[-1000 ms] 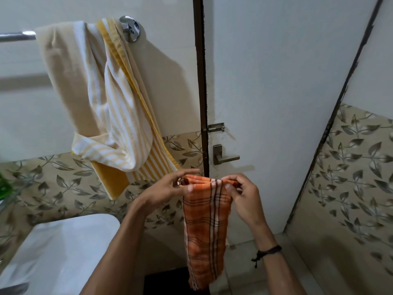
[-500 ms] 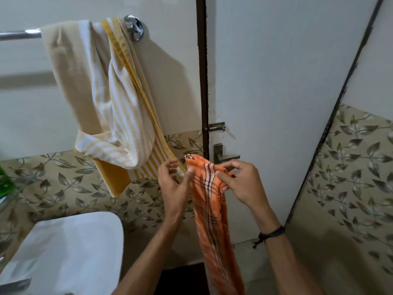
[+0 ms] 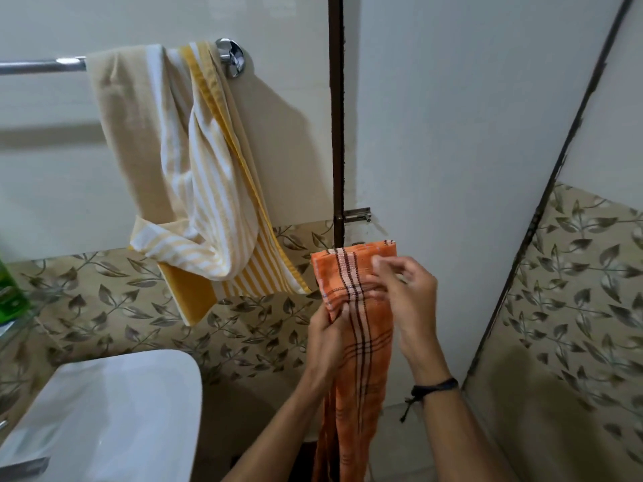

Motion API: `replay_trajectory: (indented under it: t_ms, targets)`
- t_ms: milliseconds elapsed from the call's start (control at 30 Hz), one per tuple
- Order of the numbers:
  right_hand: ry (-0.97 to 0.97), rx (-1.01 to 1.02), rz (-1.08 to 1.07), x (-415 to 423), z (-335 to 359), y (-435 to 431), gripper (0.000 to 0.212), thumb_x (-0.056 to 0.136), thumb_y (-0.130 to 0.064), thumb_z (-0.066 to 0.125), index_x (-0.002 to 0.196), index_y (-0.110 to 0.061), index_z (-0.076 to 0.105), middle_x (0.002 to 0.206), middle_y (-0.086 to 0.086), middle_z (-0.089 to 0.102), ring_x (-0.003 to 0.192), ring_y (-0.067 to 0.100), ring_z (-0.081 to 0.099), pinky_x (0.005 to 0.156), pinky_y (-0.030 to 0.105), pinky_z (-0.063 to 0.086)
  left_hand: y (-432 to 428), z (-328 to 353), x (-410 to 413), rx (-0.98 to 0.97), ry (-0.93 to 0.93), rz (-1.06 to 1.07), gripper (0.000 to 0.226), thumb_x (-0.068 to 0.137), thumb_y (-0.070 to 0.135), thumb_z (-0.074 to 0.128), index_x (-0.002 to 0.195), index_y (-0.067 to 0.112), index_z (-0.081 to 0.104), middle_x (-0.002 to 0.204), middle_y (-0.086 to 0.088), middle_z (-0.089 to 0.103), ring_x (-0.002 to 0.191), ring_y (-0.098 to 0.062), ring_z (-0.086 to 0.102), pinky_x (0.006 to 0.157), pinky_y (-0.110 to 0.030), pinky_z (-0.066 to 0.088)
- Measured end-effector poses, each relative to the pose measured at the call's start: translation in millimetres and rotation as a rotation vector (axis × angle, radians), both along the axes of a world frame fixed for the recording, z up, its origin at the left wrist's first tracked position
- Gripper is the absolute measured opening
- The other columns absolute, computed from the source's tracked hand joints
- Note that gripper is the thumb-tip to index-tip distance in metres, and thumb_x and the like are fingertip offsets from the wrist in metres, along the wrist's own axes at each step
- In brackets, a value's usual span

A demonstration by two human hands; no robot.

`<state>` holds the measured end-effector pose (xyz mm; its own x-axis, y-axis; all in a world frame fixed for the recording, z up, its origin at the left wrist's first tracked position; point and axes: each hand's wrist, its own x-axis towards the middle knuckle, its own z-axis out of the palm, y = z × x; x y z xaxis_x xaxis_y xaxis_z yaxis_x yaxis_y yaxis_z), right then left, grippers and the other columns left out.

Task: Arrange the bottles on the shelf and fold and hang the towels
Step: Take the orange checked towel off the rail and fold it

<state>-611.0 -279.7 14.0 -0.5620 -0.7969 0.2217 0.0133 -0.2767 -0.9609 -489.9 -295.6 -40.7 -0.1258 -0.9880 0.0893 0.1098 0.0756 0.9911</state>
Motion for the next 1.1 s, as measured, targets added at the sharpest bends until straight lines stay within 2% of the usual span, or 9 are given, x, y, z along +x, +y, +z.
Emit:
replay_trajectory:
  t_ms: [67, 200, 300, 400, 467, 567, 733, 1000, 1100]
  targets:
    - [0.076, 0.139, -0.171, -22, -33, 1, 0.032, 0.088, -0.036, 0.075, 0.115, -0.021, 0.066, 0.120, 0.000, 0.066, 0.110, 0.018, 0.065, 0.089, 0.035, 0.056, -6, 6, 9, 0.066, 0.098, -0.044, 0.024, 0.105, 0.009, 0.049, 0.117, 0.005, 0.069, 0.113, -0.018, 0.076, 0.107, -0.038, 0.071, 0.097, -0.052, 0.056]
    - [-0.111, 0.354, 0.420, -42, -95, 15, 0.076, 0.071, -0.062, 0.078, 0.133, -0.020, 0.061, 0.128, -0.001, 0.069, 0.122, 0.020, 0.062, 0.102, 0.037, 0.048, -18, 18, 30, 0.114, 0.227, -0.126, 0.026, 0.104, 0.013, 0.049, 0.119, 0.002, 0.067, 0.116, -0.025, 0.072, 0.104, -0.039, 0.072, 0.089, -0.048, 0.061]
    - [-0.177, 0.248, 0.487, -31, -110, 21, 0.058, 0.070, -0.041, 0.087, 0.114, -0.006, 0.072, 0.113, 0.013, 0.076, 0.112, 0.034, 0.069, 0.088, 0.032, 0.058, -31, 28, 43, 0.080, 0.191, -0.202, 0.025, 0.104, 0.021, 0.052, 0.122, 0.013, 0.067, 0.119, -0.015, 0.074, 0.106, -0.032, 0.073, 0.084, -0.041, 0.062]
    - [-0.332, 0.145, 0.407, -13, -101, 19, 0.033, 0.083, -0.016, 0.073, 0.111, 0.000, 0.070, 0.109, 0.019, 0.076, 0.103, 0.037, 0.072, 0.078, 0.035, 0.061, -34, 19, 58, 0.179, 0.086, -0.281, 0.036, 0.098, 0.043, 0.059, 0.128, 0.024, 0.066, 0.121, -0.005, 0.075, 0.110, -0.025, 0.072, 0.085, -0.040, 0.061]
    - [-0.300, 0.112, 0.381, -5, -92, 15, 0.031, 0.088, -0.017, 0.070, 0.114, -0.001, 0.069, 0.109, 0.018, 0.076, 0.100, 0.035, 0.073, 0.083, 0.043, 0.060, -31, -8, 68, 0.276, -0.076, -0.326, 0.053, 0.088, 0.057, 0.066, 0.128, 0.022, 0.067, 0.122, -0.003, 0.075, 0.115, -0.026, 0.069, 0.096, -0.045, 0.054]
    - [-0.132, 0.146, 0.294, 1, -78, 9, 0.027, 0.091, -0.026, 0.070, 0.112, -0.009, 0.071, 0.103, 0.010, 0.078, 0.096, 0.032, 0.075, 0.082, 0.044, 0.061, -20, -44, 71, 0.269, -0.165, -0.292, 0.048, 0.077, 0.042, 0.082, 0.112, 0.009, 0.075, 0.110, -0.010, 0.078, 0.109, -0.035, 0.071, 0.095, -0.045, 0.056]
    - [0.067, 0.286, 0.532, -23, -66, 12, 0.036, 0.087, -0.018, 0.076, 0.121, -0.026, 0.066, 0.109, 0.001, 0.077, 0.099, 0.017, 0.075, 0.079, 0.033, 0.062, -22, -43, 69, 0.218, -0.028, -0.194, 0.033, 0.087, 0.023, 0.076, 0.116, 0.008, 0.073, 0.112, -0.016, 0.077, 0.107, -0.036, 0.072, 0.096, -0.049, 0.057]
    - [-0.363, 0.182, 0.340, -38, -75, 19, 0.040, 0.081, -0.012, 0.075, 0.120, -0.008, 0.066, 0.109, 0.010, 0.077, 0.100, 0.022, 0.074, 0.081, 0.031, 0.059, -19, -43, 66, 0.372, -0.159, -0.315, 0.023, 0.091, 0.024, 0.072, 0.107, 0.007, 0.077, 0.109, -0.014, 0.077, 0.094, -0.024, 0.071, 0.087, -0.037, 0.053]
    - [-0.187, 0.311, 0.420, -41, -85, 30, 0.038, 0.086, -0.028, 0.071, 0.122, -0.016, 0.067, 0.110, 0.005, 0.077, 0.102, 0.018, 0.074, 0.084, 0.029, 0.054, -17, -41, 58, 0.319, -0.032, -0.259, 0.026, 0.098, 0.030, 0.063, 0.112, 0.013, 0.076, 0.110, -0.014, 0.077, 0.094, -0.024, 0.070, 0.087, -0.039, 0.051]
